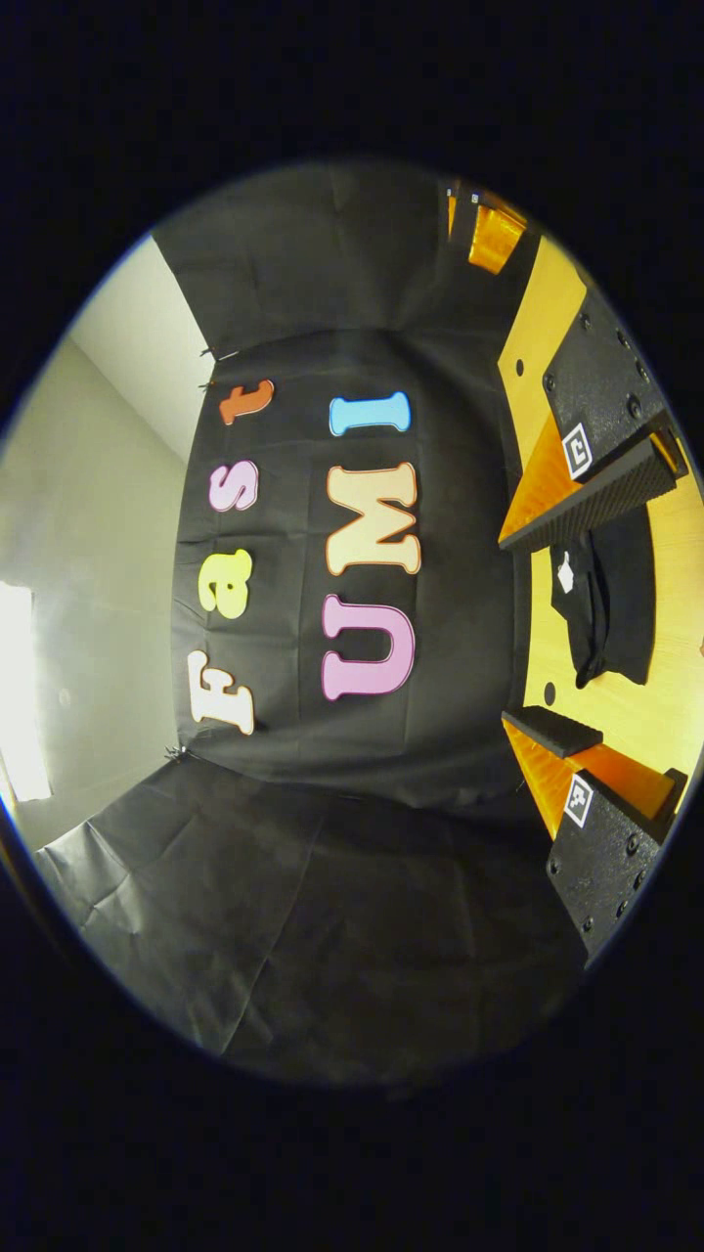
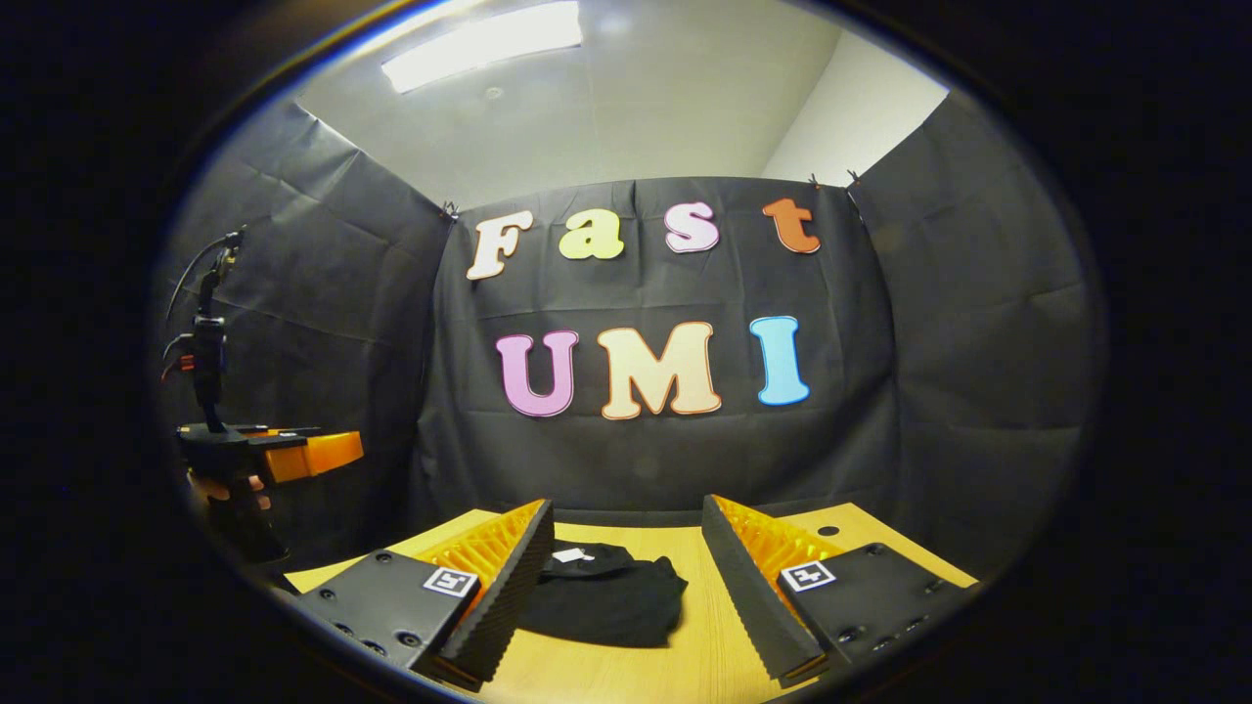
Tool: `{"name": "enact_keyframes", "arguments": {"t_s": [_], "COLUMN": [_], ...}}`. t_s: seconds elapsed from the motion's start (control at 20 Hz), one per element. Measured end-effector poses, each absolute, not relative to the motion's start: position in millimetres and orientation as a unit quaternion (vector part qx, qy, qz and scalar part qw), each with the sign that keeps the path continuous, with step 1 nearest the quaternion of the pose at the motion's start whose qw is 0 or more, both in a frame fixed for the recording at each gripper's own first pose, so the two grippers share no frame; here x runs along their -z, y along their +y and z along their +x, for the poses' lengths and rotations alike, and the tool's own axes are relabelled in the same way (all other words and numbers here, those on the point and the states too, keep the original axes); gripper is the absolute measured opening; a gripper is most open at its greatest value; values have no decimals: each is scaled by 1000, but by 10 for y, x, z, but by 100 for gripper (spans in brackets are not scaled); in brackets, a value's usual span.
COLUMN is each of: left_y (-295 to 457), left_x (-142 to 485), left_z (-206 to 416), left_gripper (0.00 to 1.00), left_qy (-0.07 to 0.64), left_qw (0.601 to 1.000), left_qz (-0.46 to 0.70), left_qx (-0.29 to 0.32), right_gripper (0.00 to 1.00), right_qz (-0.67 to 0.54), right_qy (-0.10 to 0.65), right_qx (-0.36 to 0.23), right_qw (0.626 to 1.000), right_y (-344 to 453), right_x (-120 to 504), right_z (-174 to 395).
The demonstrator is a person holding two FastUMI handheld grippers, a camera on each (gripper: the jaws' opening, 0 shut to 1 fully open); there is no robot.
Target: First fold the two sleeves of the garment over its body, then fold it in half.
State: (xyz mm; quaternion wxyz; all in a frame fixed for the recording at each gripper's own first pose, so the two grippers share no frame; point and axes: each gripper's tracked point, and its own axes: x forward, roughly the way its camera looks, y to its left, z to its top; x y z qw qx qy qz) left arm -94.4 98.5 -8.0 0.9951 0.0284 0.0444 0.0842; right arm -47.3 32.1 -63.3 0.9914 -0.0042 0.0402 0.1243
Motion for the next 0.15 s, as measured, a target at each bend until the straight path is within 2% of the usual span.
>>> {"name": "enact_keyframes", "arguments": {"t_s": [0.15], "left_y": [922], "left_x": [-31], "left_z": [-1054], "left_gripper": [92], "left_qy": [31], "left_qw": [996], "left_qz": [27], "left_qx": [-81], "right_gripper": [94], "right_qz": [-4], "right_qy": [31], "right_qx": [-128], "right_qw": [991], "right_y": [309], "right_x": [552], "right_z": [-634]}}
